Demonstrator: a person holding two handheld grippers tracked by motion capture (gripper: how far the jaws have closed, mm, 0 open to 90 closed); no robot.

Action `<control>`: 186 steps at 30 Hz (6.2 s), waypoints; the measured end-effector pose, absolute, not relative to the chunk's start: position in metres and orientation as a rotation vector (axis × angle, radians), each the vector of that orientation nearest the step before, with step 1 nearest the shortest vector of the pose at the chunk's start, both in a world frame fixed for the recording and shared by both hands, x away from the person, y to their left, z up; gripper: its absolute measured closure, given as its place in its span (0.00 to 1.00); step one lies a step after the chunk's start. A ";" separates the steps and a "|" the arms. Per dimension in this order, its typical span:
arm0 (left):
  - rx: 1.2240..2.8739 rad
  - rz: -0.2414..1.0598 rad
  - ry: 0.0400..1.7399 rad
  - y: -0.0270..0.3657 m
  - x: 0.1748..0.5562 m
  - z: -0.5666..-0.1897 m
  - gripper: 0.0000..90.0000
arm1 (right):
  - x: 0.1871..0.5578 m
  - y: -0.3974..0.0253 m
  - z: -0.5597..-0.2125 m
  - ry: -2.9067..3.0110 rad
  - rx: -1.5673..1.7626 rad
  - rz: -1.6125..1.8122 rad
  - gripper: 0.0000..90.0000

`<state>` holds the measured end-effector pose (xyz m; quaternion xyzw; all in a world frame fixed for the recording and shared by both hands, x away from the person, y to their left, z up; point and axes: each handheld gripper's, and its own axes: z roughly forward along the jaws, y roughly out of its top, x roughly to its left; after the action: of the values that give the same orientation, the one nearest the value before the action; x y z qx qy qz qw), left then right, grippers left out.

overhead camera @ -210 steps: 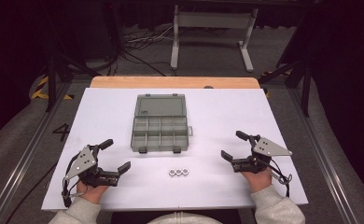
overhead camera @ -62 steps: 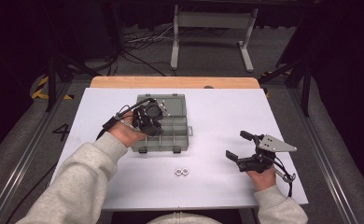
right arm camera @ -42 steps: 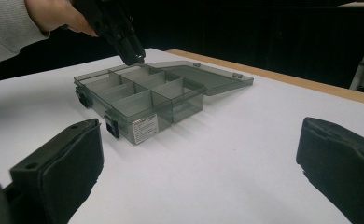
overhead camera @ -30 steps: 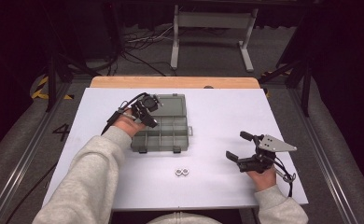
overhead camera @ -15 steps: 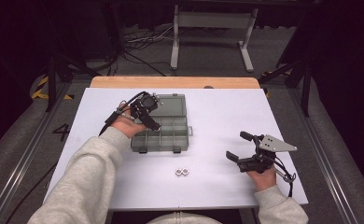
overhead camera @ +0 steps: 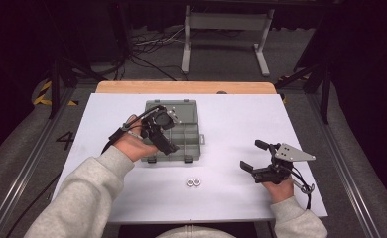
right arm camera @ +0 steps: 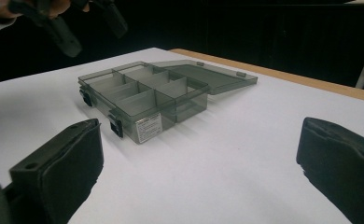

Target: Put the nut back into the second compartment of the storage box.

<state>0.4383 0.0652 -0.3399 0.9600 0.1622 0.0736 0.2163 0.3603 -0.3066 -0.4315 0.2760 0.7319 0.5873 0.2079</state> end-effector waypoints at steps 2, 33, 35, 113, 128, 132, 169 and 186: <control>2.670 0.197 0.402 0.059 0.427 -0.341 0.13 | 0.360 -0.307 -0.431 2.037 0.771 1.636 0.01; 2.789 -0.011 0.175 0.008 0.378 -0.414 0.19 | 0.360 -0.307 -0.432 2.044 0.770 1.631 0.01; 2.785 -0.015 0.192 0.007 0.378 -0.416 0.22 | 0.360 -0.307 -0.432 2.045 0.771 1.632 0.01; 2.541 0.263 0.742 0.095 0.490 -0.335 0.77 | 0.361 -0.308 -0.433 2.057 0.775 1.623 0.01; 2.538 0.226 0.908 0.096 0.516 -0.371 0.77 | 0.361 -0.309 -0.433 2.058 0.775 1.621 0.01; 2.551 0.217 0.927 0.097 0.520 -0.379 0.77 | 0.362 -0.309 -0.433 2.059 0.775 1.621 0.01; 2.521 0.237 0.697 0.080 0.481 -0.348 0.05 | 0.361 -0.308 -0.433 2.057 0.765 1.632 0.01; 2.613 0.230 0.328 0.029 0.406 -0.338 0.04 | 0.360 -0.309 -0.432 2.057 0.765 1.636 0.01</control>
<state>0.4064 0.0289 -0.3376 0.9579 0.1202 0.0842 0.2466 0.3603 -0.3087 -0.4324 0.2739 0.7361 0.5855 0.2009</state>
